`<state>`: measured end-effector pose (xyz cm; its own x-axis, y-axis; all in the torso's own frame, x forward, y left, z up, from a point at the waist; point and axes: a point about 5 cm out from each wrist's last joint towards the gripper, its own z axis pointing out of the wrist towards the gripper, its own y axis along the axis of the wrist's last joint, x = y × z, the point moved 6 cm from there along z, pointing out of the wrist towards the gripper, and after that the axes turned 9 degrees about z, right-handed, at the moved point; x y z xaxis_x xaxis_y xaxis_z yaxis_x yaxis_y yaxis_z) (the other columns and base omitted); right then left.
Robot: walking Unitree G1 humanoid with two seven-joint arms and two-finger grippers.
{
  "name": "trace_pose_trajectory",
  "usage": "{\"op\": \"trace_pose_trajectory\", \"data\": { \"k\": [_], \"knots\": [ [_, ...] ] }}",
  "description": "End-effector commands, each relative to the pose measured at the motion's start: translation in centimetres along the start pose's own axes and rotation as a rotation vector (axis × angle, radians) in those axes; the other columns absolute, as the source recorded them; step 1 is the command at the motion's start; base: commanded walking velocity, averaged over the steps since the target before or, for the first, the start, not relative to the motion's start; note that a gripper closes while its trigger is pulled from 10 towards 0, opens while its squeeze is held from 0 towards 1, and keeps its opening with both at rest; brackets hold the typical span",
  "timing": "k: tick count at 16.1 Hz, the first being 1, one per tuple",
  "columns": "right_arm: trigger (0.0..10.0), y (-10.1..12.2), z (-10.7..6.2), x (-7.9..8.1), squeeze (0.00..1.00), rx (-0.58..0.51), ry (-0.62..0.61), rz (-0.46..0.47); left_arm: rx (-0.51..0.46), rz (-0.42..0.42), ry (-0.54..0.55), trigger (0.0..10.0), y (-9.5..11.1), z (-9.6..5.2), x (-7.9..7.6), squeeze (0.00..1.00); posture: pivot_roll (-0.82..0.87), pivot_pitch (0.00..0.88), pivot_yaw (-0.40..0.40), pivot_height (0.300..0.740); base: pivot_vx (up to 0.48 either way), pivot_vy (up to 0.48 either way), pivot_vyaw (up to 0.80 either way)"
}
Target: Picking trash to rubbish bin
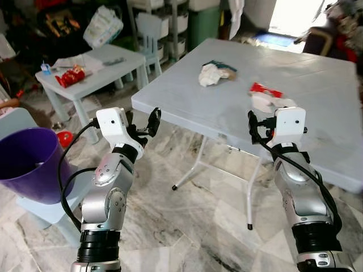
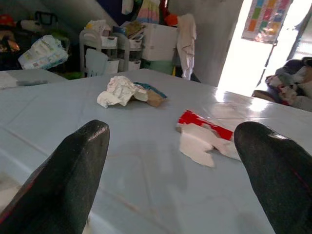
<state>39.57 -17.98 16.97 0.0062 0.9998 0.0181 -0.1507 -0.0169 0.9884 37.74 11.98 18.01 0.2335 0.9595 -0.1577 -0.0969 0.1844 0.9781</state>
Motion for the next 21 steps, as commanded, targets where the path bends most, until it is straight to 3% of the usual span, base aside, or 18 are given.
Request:
{"op": "trace_pose_trajectory", "data": {
  "k": [1, 3, 8, 17, 21],
  "knots": [
    [10.0, 0.8, 0.3, 0.1, 0.0, -0.026, -0.003, 0.006, -0.015, 0.01, -0.012, 10.0, 0.5, 0.2, -0.3, 0.0, -0.01, 0.005, 0.001, 0.74, 0.424, 0.0, 0.0],
    [10.0, 0.8, 0.3, 0.2, 0.0, -0.027, -0.001, 0.007, -0.014, 0.013, -0.016, 10.0, 0.5, 0.1, -0.3, 0.0, -0.01, 0.003, 0.002, 0.74, 0.428, 0.0, 0.0],
    [10.0, 0.7, 0.2, 0.3, 0.0, -0.024, 0.0, 0.009, -0.01, 0.014, -0.019, 10.0, 0.3, 0.1, -0.4, 0.0, -0.01, 0.009, 0.001, 0.74, 0.427, 0.0, -0.76],
    [10.0, 0.9, 0.1, 0.8, 0.0, -0.031, 0.043, -0.024, -0.006, 0.019, -0.006, 10.0, 0.2, 0.1, -0.3, 0.0, -0.01, 0.013, -0.004, 0.74, 0.415, 0.11, 0.0],
    [10.0, 0.8, 0.0, 1.1, 0.0, -0.029, 0.056, -0.024, 0.01, 0.024, 0.026, 10.0, -0.2, 0.1, 0.1, 0.0, -0.01, 0.015, -0.004, 0.74, 0.148, 0.126, 0.8]
  ]
}}
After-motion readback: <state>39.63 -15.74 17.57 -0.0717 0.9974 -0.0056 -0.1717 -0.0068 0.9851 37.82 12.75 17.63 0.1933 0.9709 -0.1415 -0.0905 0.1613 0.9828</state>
